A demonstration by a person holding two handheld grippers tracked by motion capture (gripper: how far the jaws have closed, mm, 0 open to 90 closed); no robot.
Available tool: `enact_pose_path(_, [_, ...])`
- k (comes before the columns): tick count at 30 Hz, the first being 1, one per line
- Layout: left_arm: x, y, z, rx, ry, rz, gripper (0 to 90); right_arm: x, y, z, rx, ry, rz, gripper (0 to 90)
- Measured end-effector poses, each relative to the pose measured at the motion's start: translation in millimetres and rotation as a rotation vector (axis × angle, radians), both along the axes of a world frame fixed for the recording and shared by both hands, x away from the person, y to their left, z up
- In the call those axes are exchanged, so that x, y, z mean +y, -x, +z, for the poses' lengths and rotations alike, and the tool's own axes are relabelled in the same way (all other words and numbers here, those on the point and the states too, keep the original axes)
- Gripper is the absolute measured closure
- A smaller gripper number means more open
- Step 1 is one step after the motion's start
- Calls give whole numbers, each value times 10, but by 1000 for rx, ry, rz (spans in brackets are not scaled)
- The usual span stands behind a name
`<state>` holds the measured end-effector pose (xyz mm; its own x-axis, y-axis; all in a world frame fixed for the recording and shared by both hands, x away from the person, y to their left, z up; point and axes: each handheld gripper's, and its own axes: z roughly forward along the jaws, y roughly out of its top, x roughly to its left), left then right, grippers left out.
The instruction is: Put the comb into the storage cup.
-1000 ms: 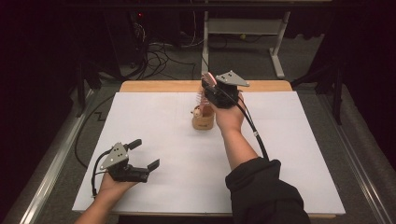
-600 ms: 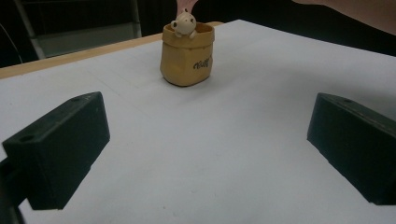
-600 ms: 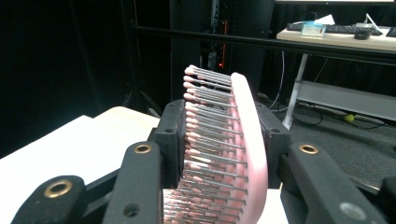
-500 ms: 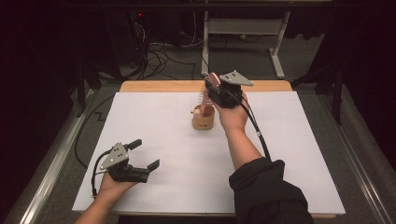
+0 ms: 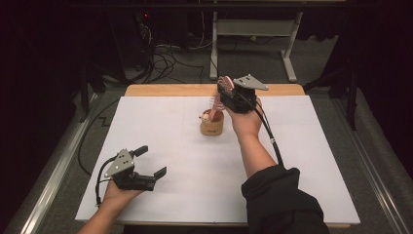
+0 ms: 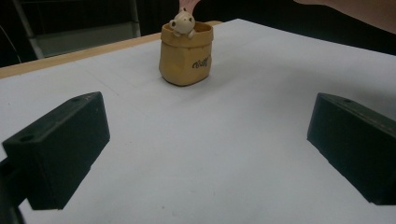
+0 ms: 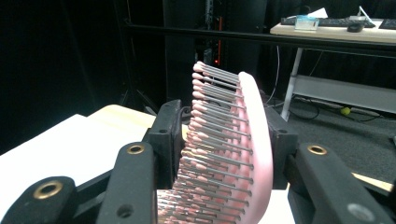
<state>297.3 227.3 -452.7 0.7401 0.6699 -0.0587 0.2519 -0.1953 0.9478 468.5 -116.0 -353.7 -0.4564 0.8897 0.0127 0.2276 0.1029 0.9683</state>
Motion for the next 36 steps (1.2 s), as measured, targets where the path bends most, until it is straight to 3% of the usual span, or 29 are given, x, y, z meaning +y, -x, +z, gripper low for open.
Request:
enact_pose_path(17, [55,-5,-2,-13,35,11,0,-69,17,-21,7,-12,-3,527])
enact_pose_path(36, [36,8,-7,-24,11,8,0,-210,16,-105,31,-19,-28,491])
